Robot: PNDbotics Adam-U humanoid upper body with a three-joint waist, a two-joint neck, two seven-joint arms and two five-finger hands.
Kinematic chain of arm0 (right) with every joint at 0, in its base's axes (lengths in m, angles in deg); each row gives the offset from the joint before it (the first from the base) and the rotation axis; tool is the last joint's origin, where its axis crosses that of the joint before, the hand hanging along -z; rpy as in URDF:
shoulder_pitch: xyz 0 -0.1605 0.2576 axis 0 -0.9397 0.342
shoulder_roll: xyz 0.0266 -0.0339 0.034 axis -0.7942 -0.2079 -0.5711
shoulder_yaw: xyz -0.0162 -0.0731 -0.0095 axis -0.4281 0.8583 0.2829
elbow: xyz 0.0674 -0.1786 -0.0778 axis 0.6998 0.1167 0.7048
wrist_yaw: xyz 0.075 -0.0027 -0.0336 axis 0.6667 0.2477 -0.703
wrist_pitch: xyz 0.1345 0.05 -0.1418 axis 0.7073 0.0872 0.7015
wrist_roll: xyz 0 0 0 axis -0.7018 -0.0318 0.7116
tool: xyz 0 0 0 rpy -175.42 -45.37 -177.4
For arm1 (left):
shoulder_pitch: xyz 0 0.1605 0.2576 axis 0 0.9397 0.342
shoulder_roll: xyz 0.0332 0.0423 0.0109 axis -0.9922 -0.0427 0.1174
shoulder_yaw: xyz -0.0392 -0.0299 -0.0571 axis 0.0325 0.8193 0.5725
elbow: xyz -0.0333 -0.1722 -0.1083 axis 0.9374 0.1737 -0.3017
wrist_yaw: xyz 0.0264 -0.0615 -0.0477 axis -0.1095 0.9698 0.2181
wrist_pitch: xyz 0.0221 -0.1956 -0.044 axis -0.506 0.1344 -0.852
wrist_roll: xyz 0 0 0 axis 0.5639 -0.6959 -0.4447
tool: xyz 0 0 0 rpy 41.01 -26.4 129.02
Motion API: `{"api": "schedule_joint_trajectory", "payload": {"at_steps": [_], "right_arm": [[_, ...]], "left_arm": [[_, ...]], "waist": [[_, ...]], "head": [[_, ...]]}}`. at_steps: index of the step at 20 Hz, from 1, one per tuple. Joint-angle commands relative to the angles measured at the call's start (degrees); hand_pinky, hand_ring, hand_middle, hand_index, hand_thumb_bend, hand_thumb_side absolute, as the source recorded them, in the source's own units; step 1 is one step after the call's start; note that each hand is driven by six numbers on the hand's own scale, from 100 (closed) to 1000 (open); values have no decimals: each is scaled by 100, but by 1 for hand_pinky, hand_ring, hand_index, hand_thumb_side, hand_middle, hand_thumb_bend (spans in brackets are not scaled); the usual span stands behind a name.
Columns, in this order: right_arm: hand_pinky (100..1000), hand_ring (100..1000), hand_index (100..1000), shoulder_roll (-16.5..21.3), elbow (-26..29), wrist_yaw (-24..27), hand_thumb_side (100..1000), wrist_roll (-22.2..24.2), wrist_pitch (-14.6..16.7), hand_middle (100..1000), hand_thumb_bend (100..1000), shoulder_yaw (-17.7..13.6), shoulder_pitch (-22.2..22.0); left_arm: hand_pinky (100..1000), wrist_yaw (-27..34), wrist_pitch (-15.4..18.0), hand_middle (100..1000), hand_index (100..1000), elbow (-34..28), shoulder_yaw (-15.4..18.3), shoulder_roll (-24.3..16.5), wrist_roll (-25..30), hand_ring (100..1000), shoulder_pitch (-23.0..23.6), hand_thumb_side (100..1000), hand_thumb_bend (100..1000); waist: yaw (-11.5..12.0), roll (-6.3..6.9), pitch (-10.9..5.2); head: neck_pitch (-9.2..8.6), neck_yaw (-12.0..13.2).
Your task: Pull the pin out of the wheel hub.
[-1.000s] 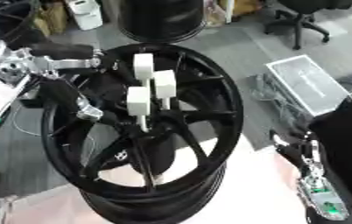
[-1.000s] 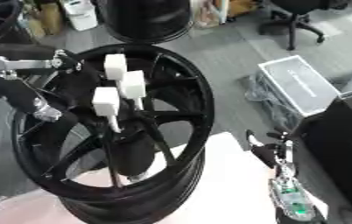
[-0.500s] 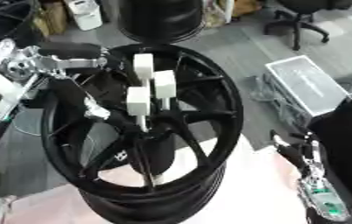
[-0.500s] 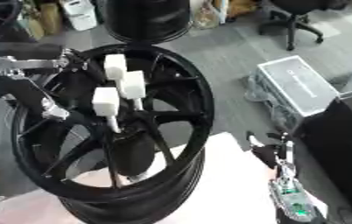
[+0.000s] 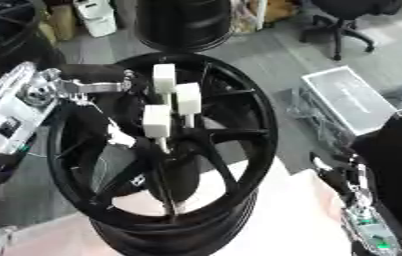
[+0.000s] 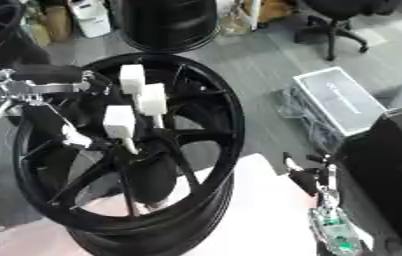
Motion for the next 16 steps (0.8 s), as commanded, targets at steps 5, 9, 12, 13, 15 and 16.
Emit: {"api": "schedule_joint_trajectory", "payload": {"at_steps": [5, 9, 12, 13, 15, 16], "right_arm": [[504, 465, 859, 34, 56, 9, 184, 7, 5, 687, 441, 0, 34], [504, 465, 858, 28, 53, 13, 183, 4, 7, 687, 441, -3, 31], [504, 465, 859, 22, 51, 15, 183, 0, 9, 687, 441, -6, 30], [504, 465, 859, 21, 51, 15, 183, -1, 11, 687, 441, -6, 30], [504, 465, 859, 21, 51, 13, 184, -2, 12, 687, 441, -7, 33], [504, 465, 858, 21, 50, 12, 184, -2, 13, 687, 441, -8, 33]], "left_arm": [[364, 53, 228, 582, 724, -39, 17, 39, 184, 364, -10, 494, 372], [279, 192, 123, 458, 606, -59, 64, 25, -118, 288, 14, 447, 250], [210, 463, -63, 385, 531, -69, 125, -15, -367, 239, 24, 425, 193], [198, 589, -156, 372, 518, -86, 151, -35, -428, 229, 17, 421, 183], [185, 814, -338, 360, 507, -161, 200, -101, -500, 217, -13, 420, 180], [179, 895, -412, 354, 502, -205, 226, -145, -521, 213, -30, 420, 177]], "waist": [[-17, -30, -71], [-18, -30, -73], [-9, -29, -76], [-5, -30, -77], [3, -31, -80], [7, -32, -82]], "head": [[-90, 13], [-86, 11], [-92, 11], [-93, 11], [-92, 11], [-93, 10]]}}
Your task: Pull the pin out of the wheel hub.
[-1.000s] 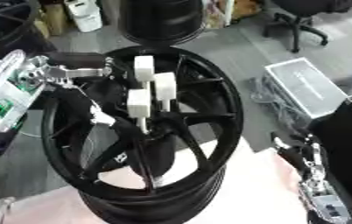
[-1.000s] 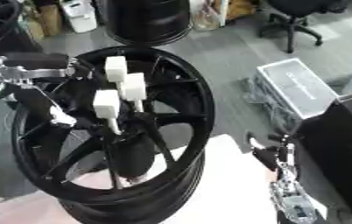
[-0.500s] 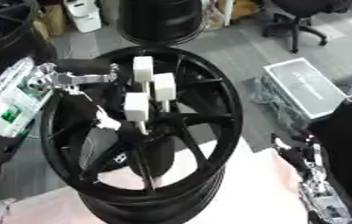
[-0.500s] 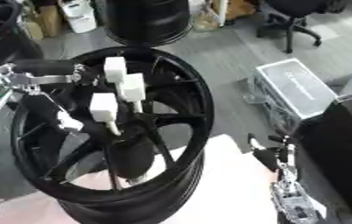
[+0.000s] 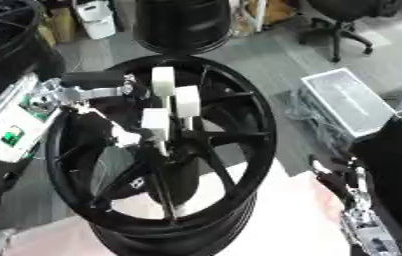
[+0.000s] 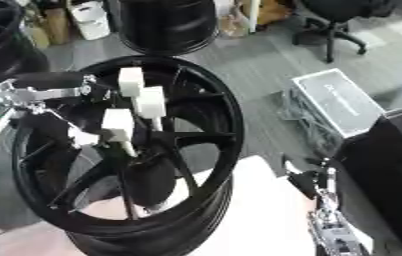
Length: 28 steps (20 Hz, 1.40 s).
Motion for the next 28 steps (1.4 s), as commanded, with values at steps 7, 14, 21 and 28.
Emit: {"api": "schedule_joint_trajectory", "payload": {"at_steps": [7, 14, 21, 28], "right_arm": [[504, 466, 858, 71, 51, 8, 186, -7, 10, 687, 441, -16, 35], [504, 465, 858, 67, 57, 3, 187, 4, 4, 686, 442, -11, 50], [504, 465, 858, 59, 55, -4, 188, 26, -1, 686, 442, 6, 57], [504, 465, 858, 53, 53, -2, 186, 33, 0, 686, 442, 10, 54]], "left_arm": [[205, 471, -427, 394, 538, -324, 269, -407, -104, 230, -172, 427, 243], [375, 120, -278, 728, 835, -285, 169, -316, 227, 390, -161, 627, 622], [421, -398, -147, 799, 886, -43, 69, -8, 299, 432, -109, 611, 618], [378, -739, 13, 702, 790, 196, 33, 189, 288, 393, -25, 539, 490]], "waist": [[36, -40, -85], [49, -70, -77], [12, -83, -75], [-20, -71, -71]], "head": [[-60, 5], [-77, 1], [-84, 35], [-93, 50]]}}
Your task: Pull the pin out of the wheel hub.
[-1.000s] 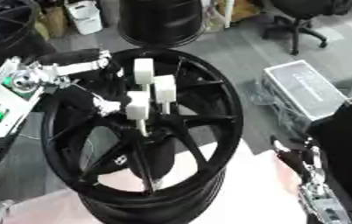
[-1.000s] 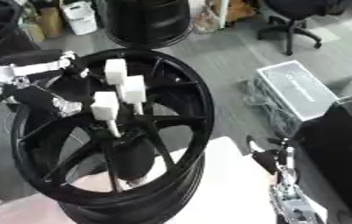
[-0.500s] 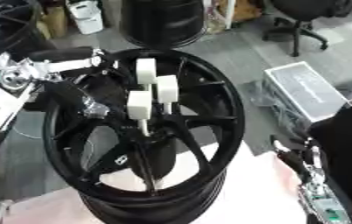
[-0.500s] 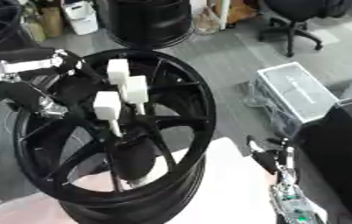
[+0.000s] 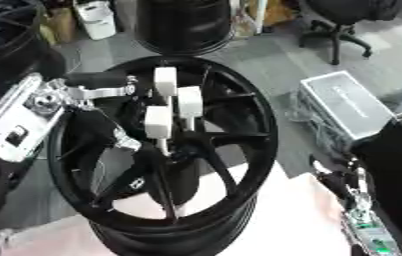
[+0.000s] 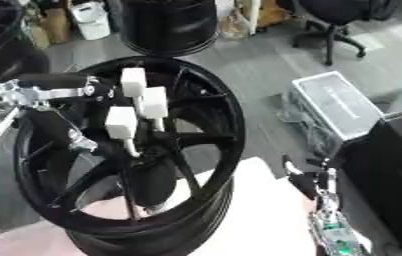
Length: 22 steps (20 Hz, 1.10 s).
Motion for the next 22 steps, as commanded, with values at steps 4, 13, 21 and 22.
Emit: {"api": "schedule_joint_trajectory", "payload": {"at_steps": [4, 13, 21, 22], "right_arm": [[505, 466, 858, 53, 52, 0, 185, 15, 12, 686, 442, 5, 45], [506, 467, 859, 41, 46, 6, 185, 17, 15, 687, 441, 4, 36], [506, 467, 859, 70, 34, 9, 185, -17, 23, 686, 440, -29, 7], [506, 467, 859, 80, 33, 9, 185, -28, 25, 686, 440, -39, 1]], "left_arm": [[305, -108, 71, 560, 677, 81, 42, 45, -138, 333, -55, 495, 346], [139, 361, -416, 337, 449, 67, 211, 21, -1111, 208, -105, 383, 100], [141, 1293, -831, 336, 449, -638, 690, -754, -1056, 211, -410, 408, 100], [142, 1479, -895, 335, 449, -768, 815, -946, -1077, 212, -428, 410, 100]], "waist": [[-17, -16, -70], [-17, -18, -77], [63, 17, -129], [84, 28, -137]], "head": [[-83, 14], [-87, 18], [-88, -20], [-87, -34]]}}
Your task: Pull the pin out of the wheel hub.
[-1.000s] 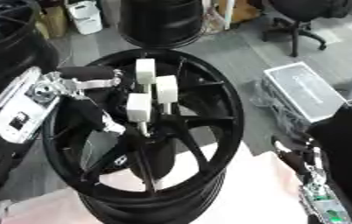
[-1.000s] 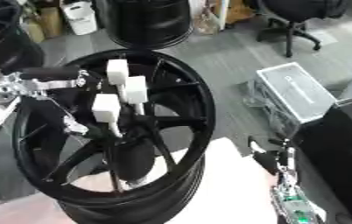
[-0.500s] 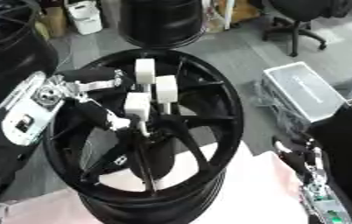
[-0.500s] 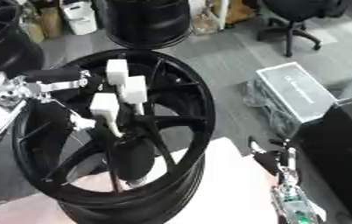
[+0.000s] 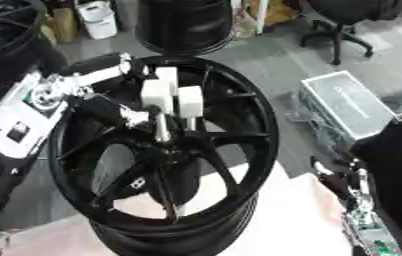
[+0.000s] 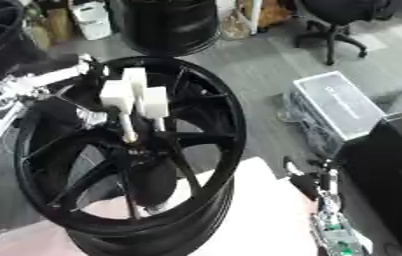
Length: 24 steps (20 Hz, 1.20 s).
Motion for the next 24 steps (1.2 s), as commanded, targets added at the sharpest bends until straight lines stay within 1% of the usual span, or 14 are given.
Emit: {"api": "schedule_joint_trajectory", "payload": {"at_steps": [1, 2, 4, 5, 8, 9, 10, 13, 16, 18, 20, 21, 22, 24], "right_arm": [[506, 468, 859, 91, 57, 10, 189, -34, 13, 686, 432, -43, 8], [506, 468, 859, 100, 56, 10, 185, -44, 15, 686, 440, -52, 3], [506, 468, 859, 118, 55, 13, 185, -68, 18, 686, 440, -76, -7], [507, 468, 859, 123, 56, 16, 184, -86, 22, 686, 439, -95, -11], [507, 468, 859, 125, 59, 30, 182, -127, 32, 687, 439, -131, -18], [507, 469, 859, 127, 61, 32, 182, -137, 35, 687, 439, -139, -17], [507, 469, 859, 127, 63, 34, 182, -144, 39, 687, 438, -144, -13], [507, 469, 859, 115, 63, 38, 181, -150, 46, 687, 438, -144, -1], [507, 469, 859, 97, 65, 42, 183, -146, 47, 686, 439, -139, 15], [507, 469, 859, 93, 69, 46, 185, -146, 43, 686, 440, -139, 21], [507, 469, 859, 89, 77, 50, 185, -145, 40, 686, 440, -139, 34], [507, 469, 859, 83, 80, 52, 185, -145, 38, 686, 440, -139, 40], [507, 469, 859, 75, 82, 56, 185, -144, 37, 686, 440, -138, 45], [507, 469, 859, 60, 83, 61, 184, -135, 33, 686, 440, -129, 51]], "left_arm": [[144, 528, -195, 340, 451, -469, 435, -677, -66, 213, -186, 588, 100], [148, 666, -255, 341, 456, -598, 563, -886, -131, 216, -165, 412, 100], [160, 835, -352, 354, 469, -829, 859, -1371, -349, 223, -11, 410, 100], [165, 872, -414, 361, 475, -902, 1056, -1653, -516, 228, 176, 408, 100], [174, 927, -687, 379, 493, -859, 1640, -2293, -1061, 239, 945, 404, 100], [187, 901, -797, 391, 504, -741, 1800, -2424, -1218, 249, 1232, 407, 110], [213, 835, -886, 421, 532, -593, 1934, -2504, -1356, 268, 1506, 415, 144], [296, 492, -1047, 530, 639, 19, 2162, -2433, -1578, 348, 2186, 482, 279], [350, 50, -1022, 620, 713, 651, 2229, -2146, -1520, 399, 2641, 570, 438], [383, -280, -930, 687, 760, 993, 2248, -1959, -1417, 429, 2797, 705, 647], [402, -636, -842, 740, 798, 1313, 2293, -1768, -1451, 453, 2892, 762, 757], [411, -767, -810, 771, 813, 1452, 2337, -1667, -1514, 470, 2925, 781, 801], [416, -856, -784, 782, 819, 1556, 2384, -1577, -1590, 478, 2950, 793, 814], [418, -828, -755, 789, 815, 1627, 2515, -1389, -1737, 489, 3017, 817, 805]], "waist": [[33, 2, -116], [49, 12, -120], [80, 34, -126], [106, 46, -124], [175, 65, -112], [204, 72, -108], [229, 77, -105], [283, 76, -92], [274, 46, -72], [266, 16, -58], [249, -12, -42], [242, -25, -34], [239, -36, -25], [239, -58, -10]], "head": [[-63, -46], [-64, -62], [-70, -90], [-76, -105], [-88, -145], [-87, -153], [-82, -159], [-69, -185], [-61, -176], [-55, -178], [-47, -159], [-52, -158], [-56, -162], [-41, -159]]}}
